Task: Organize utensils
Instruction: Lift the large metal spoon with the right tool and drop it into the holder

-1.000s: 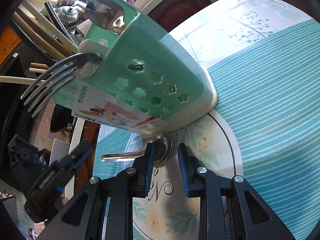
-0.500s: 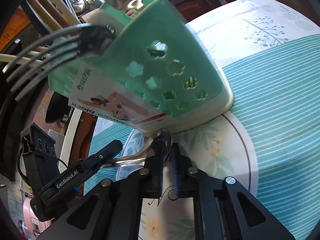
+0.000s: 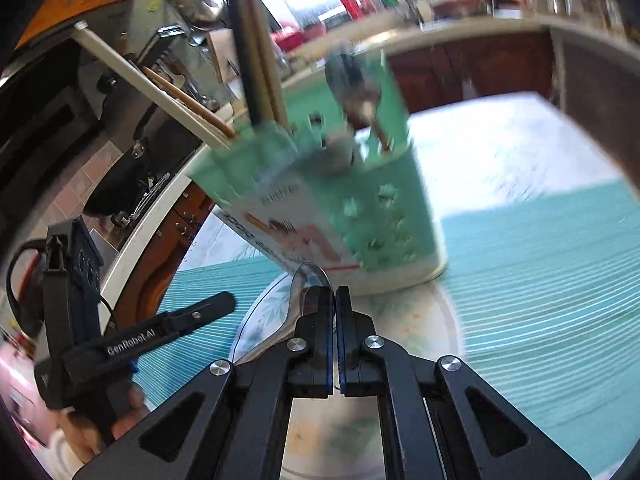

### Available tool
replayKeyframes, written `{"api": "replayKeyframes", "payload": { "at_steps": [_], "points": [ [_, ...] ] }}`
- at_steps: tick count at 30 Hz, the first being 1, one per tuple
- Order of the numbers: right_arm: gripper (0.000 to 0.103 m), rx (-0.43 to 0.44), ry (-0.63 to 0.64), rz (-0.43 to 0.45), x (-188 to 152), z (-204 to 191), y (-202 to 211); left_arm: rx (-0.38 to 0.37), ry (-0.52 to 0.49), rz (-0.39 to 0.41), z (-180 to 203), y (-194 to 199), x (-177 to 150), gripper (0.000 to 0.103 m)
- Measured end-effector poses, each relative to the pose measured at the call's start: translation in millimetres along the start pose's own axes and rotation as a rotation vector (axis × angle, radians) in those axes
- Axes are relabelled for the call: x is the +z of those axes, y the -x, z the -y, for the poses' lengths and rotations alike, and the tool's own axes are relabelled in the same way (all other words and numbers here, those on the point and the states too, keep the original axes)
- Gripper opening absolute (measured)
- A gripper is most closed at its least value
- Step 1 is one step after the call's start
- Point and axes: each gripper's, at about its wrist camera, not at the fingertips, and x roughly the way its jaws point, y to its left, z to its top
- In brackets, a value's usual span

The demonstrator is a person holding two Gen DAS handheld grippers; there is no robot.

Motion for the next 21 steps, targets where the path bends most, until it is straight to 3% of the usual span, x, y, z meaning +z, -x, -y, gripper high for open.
{"api": "replayKeyframes", "payload": {
  "at_steps": [5, 14, 16, 18, 21],
  "points": [
    [0.001, -0.14, 0.131, 0.103, 9, -8, 53, 0.073, -0.118, 0.025, 29, 26, -9, 0.023],
    [0.001, -0.354, 0.264, 0.351, 47, -14, 125, 0.07, -0.224, 0.054, 72, 55, -12, 0.026],
    [0.001, -0.38, 0.294, 0.397, 57, -19, 135, 0.082, -0.251, 0.074, 83, 62, -7, 0.035],
    [0.001, -0.412, 0.329, 0.437, 66, -26, 147, 0.094, -0.274, 0.114, 95, 73, 2, 0.058],
    [0.001, -0.451, 0.386, 0.486, 84, -37, 155, 0.115, -0.3, 0.186, 109, 88, 17, 0.074]
  ]
}}
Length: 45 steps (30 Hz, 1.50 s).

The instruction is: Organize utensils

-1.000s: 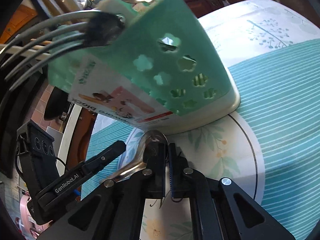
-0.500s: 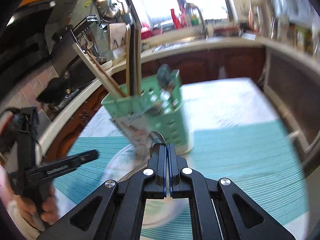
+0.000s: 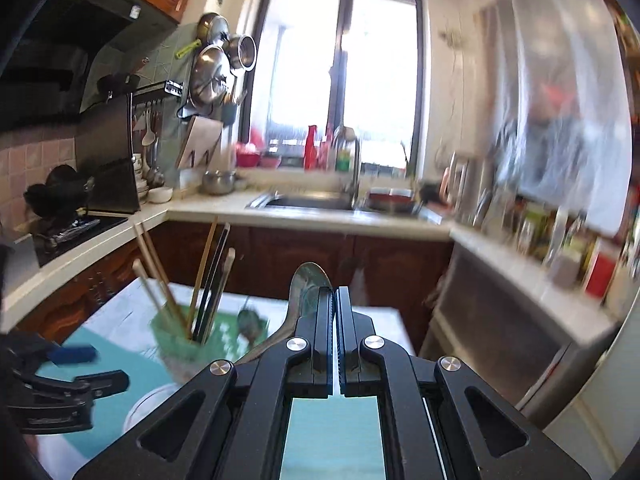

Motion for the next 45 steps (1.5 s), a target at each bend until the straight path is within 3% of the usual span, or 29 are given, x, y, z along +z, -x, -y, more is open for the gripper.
{"api": "replayKeyframes", "payload": {
  "at_steps": [6, 15, 20, 22, 34, 45],
  "points": [
    [0.001, -0.01, 0.062, 0.015, 23, -29, -33, 0.034, -0.007, 0.07, 1, 13, 32, 0.095],
    [0.001, 0.022, 0.115, -0.026, -11, -73, -107, 0.079, 0.033, 0.074, -21, 1, 40, 0.097],
    [0.004, 0.201, 0.052, -0.121, -23, -87, -142, 0.084, 0.054, 0.053, -29, -9, 34, 0.097],
    [0.007, 0.227, 0.0, -0.135, -23, -87, -148, 0.081, 0.063, 0.046, -31, -10, 32, 0.097],
    [0.009, 0.261, -0.124, -0.17, -18, -68, -128, 0.062, 0.071, 0.007, -27, -5, 17, 0.097],
    [0.009, 0.316, -0.193, -0.279, -50, -62, -43, 0.057, 0.038, -0.023, -14, 30, -12, 0.102]
  ]
}}
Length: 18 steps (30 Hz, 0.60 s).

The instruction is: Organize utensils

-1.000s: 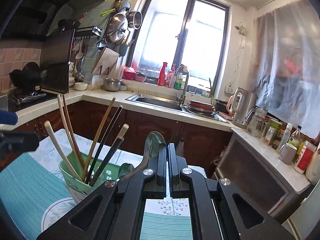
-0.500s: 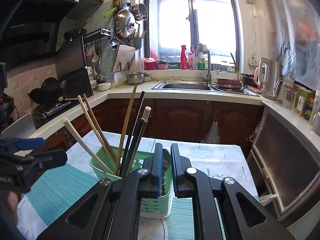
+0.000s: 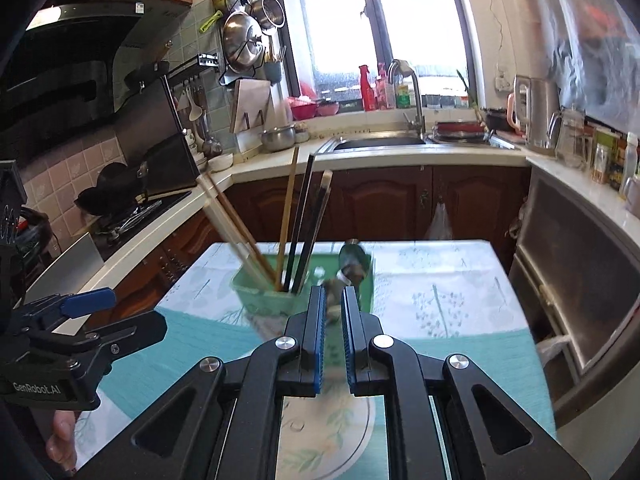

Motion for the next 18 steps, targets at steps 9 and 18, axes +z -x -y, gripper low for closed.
{"api": "replayKeyframes", "payload": {
  "at_steps": [9, 18],
  "points": [
    [0.039, 0.037, -0.069, -0.164, -79, -24, 65, 0.063, -0.009, -0.076, -3, 37, -47, 0.102],
    [0.08, 0.007, -0.085, -0.206, -110, -57, 152, 0.126, 0.03, -0.108, -9, 80, -70, 0.102]
  ]
}}
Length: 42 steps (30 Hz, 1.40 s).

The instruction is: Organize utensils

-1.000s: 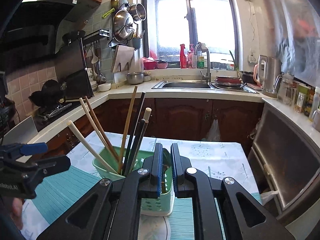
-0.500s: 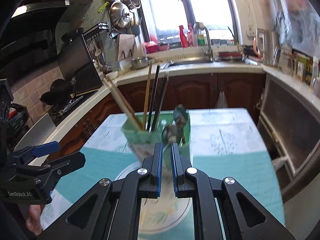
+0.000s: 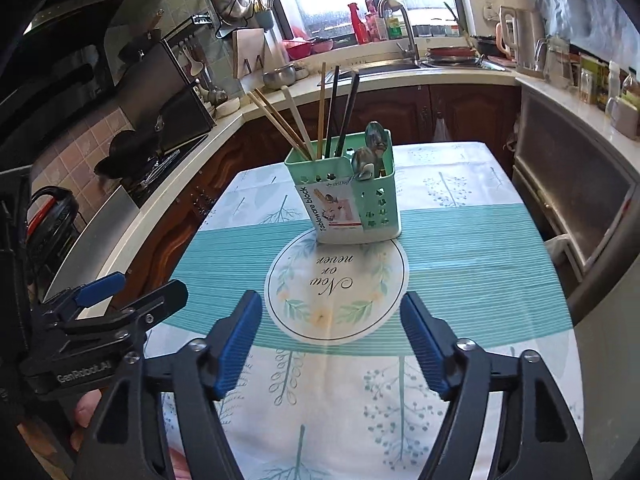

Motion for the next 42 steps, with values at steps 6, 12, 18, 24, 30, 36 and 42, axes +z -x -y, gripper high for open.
{"api": "replayKeyframes", "payload": {
  "at_steps": [6, 12, 18, 24, 30, 36, 42],
  "points": [
    [0.084, -0.03, 0.003, 0.021, -1, -18, 36, 0.039, 0.034, 0.022, -7, 17, -5, 0.102],
    [0.084, -0.025, 0.004, 0.024, 4, -26, 55, 0.056, 0.042, 0.046, -13, 30, -8, 0.102],
    [0.084, -0.038, 0.032, 0.04, 13, -30, 68, 0.044, 0.062, 0.021, -17, 33, -10, 0.102],
    [0.084, -0.037, 0.035, 0.038, 17, -30, 72, 0.066, 0.052, 0.036, -18, 39, -11, 0.102],
    [0.084, -0.038, 0.037, 0.042, 18, -31, 76, 0.07, 0.049, 0.046, -20, 43, -11, 0.102],
    [0.084, -0.036, 0.034, 0.038, 18, -31, 77, 0.071, 0.047, 0.043, -20, 43, -12, 0.102],
    [0.084, -0.038, 0.032, 0.035, 18, -31, 77, 0.072, 0.045, 0.042, -20, 43, -12, 0.102]
  ]
}}
